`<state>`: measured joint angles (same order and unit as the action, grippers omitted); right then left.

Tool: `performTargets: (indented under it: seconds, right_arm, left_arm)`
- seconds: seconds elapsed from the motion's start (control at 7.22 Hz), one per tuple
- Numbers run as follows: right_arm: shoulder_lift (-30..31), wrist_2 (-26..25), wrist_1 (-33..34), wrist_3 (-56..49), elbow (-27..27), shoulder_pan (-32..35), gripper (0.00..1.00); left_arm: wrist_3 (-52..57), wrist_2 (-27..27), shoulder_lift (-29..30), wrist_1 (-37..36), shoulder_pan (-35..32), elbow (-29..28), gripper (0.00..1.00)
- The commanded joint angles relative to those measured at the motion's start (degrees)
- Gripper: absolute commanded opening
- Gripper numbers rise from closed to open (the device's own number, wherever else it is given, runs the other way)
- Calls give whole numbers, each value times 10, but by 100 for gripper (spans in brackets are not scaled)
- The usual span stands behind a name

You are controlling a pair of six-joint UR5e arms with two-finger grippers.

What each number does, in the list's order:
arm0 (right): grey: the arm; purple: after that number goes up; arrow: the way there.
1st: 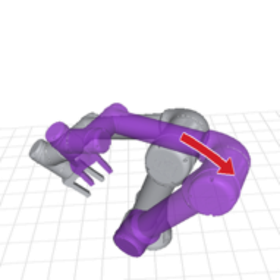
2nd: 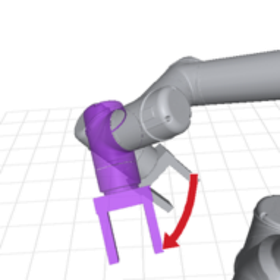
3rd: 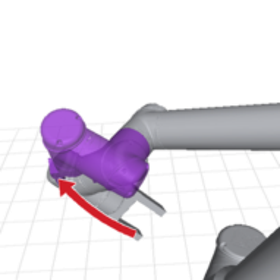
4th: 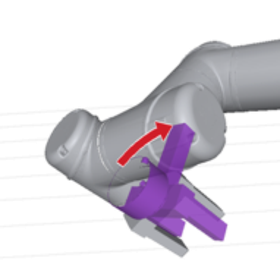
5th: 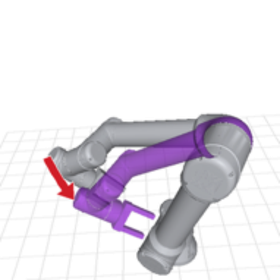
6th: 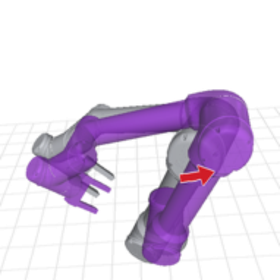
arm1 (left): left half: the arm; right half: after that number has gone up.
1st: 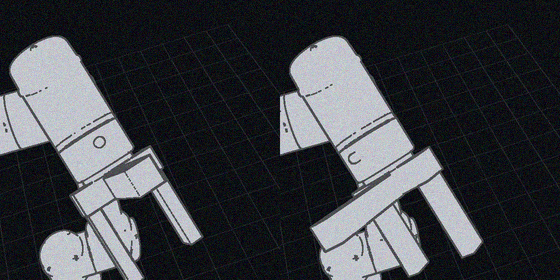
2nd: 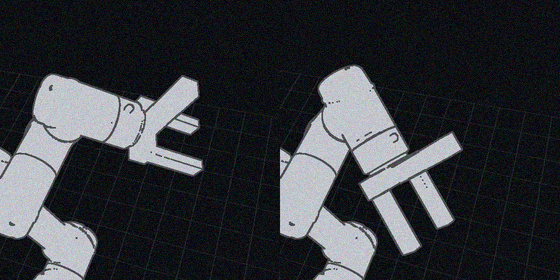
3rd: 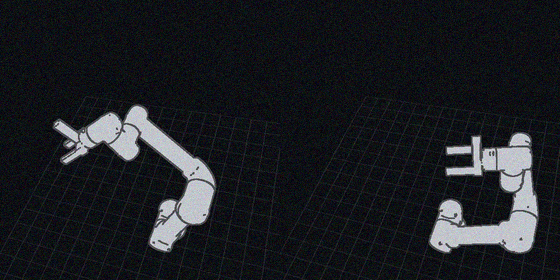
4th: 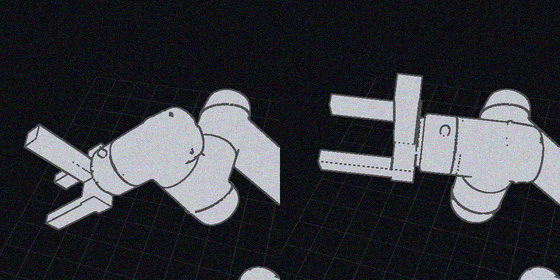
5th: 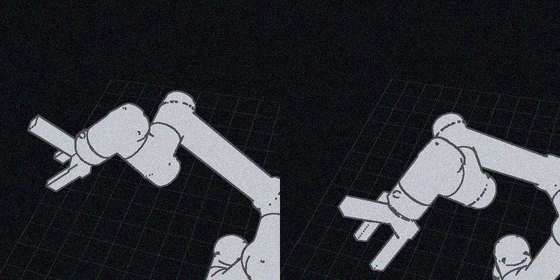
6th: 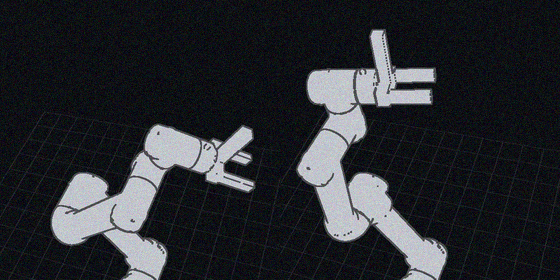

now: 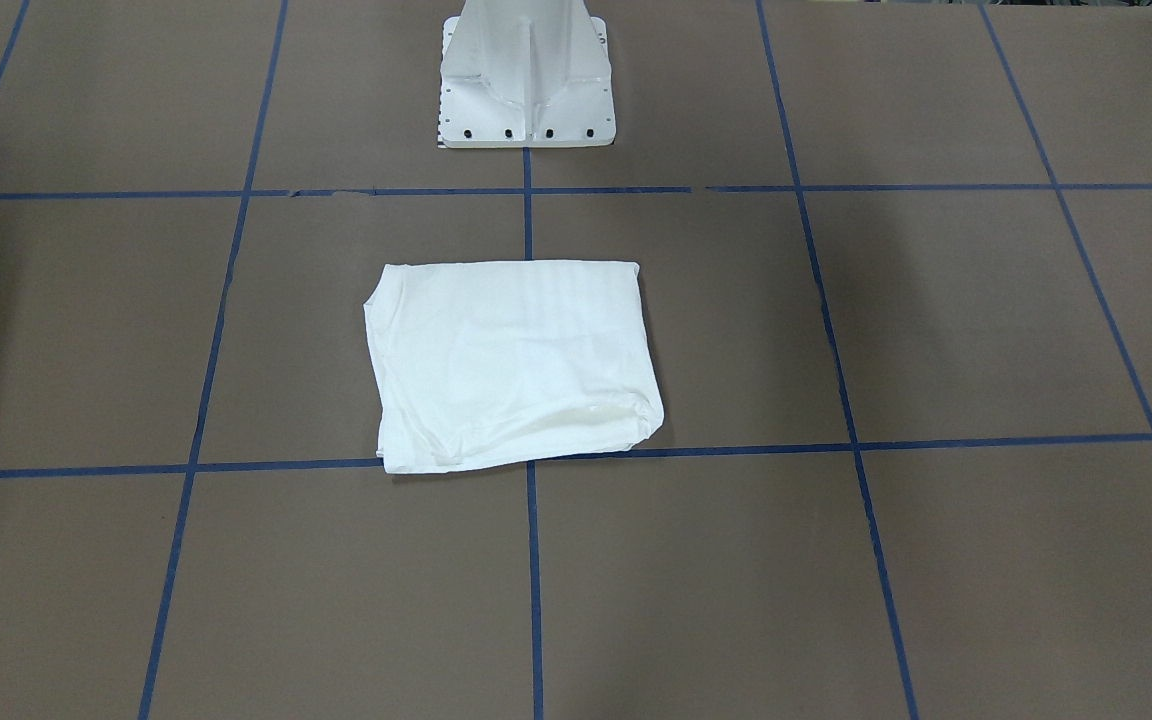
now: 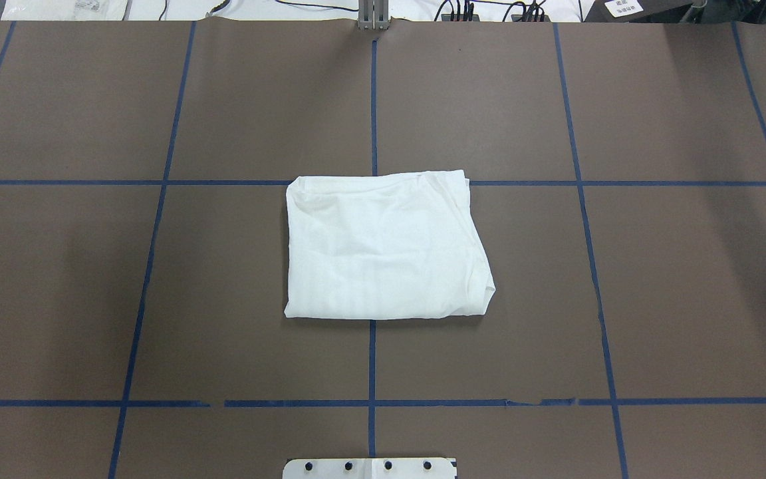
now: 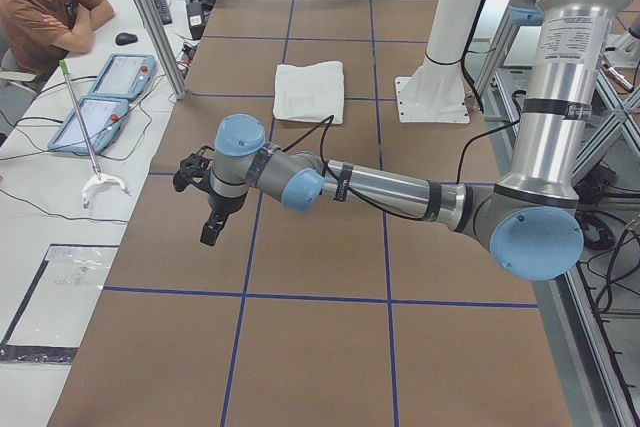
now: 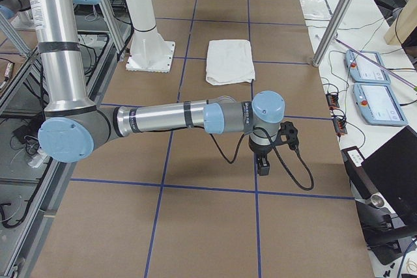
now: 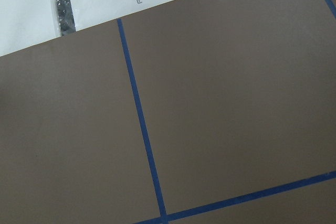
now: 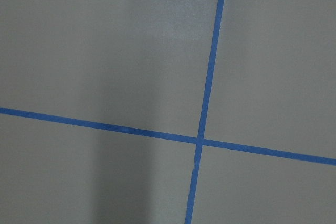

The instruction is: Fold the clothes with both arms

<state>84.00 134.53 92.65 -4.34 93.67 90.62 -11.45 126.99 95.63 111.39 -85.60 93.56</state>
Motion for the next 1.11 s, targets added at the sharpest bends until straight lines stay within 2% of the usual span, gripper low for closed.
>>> performTargets:
  seconds: [0.0, 0.14, 0.42, 0.69, 0.97]
  right_arm:
    - [25, -1, 2, -1, 26, 2, 100]
    - [26, -3, 9, 3, 22, 1, 100]
    - [26, -4, 24, 61, 21, 1, 100]
    - [32, 0, 31, 64, 20, 1, 100]
    - [34, 4, 42, 64, 17, 1, 100]
  left_arm:
    - [-7, -4, -37, 25, -3, -11, 100]
    - [-7, -2, -43, 0, -7, -7, 100]
    - [23, -3, -36, -100, -8, 14, 100]
    - [118, -3, -35, -192, -23, 11, 100]
    - [195, 9, -35, -251, -42, 9, 100]
